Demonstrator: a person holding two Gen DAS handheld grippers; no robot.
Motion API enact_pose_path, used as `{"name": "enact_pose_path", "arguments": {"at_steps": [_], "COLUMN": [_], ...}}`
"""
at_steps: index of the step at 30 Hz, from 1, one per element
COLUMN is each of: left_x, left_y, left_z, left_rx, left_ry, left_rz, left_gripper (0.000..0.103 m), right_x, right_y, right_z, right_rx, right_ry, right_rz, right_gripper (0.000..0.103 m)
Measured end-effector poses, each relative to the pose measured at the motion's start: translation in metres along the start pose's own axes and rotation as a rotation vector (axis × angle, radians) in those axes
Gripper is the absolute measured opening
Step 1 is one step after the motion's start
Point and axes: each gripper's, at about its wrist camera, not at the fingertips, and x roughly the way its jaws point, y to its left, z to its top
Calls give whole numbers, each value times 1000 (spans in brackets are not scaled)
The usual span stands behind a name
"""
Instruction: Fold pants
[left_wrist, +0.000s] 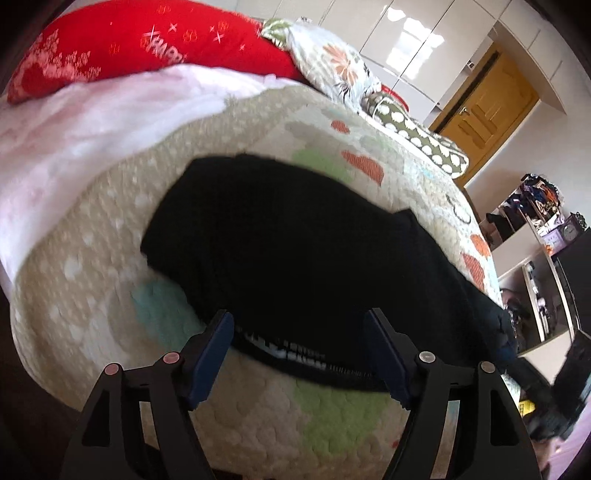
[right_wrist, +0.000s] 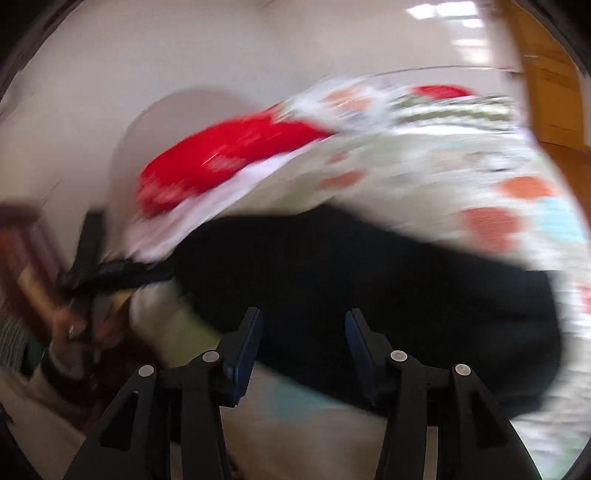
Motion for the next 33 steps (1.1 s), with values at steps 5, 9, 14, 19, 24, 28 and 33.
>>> {"name": "enact_pose_path", "arguments": {"at_steps": [5,9,14,19,24,28,33], "left_x": [8,23,36,35,25,8,20], "left_y": [1,7,6,7,5,7,26], "left_z": [-3,2,15,16,6,-7,-14], "left_rx": [-4,-46,-92,-86,-61,-13,-48], "left_ry": [27,39,10,-39,-58,-80,-9], "left_rz": [-22,-23,-18,-7,-44,-36,-19], "left_gripper": [73,73,76,33,21,19,14], "right_x": [59,76,91,91,87,81,93], "right_y": [39,48,40,25,29,52,49], "right_z": [-12,-20,-14,-1,5,-7,-19], "right_rx": [-199,-306,-317,-212,-122,-163,-136], "right_ry": [90,123,104,111,125,163,194], "right_rz": [-45,-123,-206,-88,9,75,44], "right_gripper": [45,46,46,7,2,0,2]}}
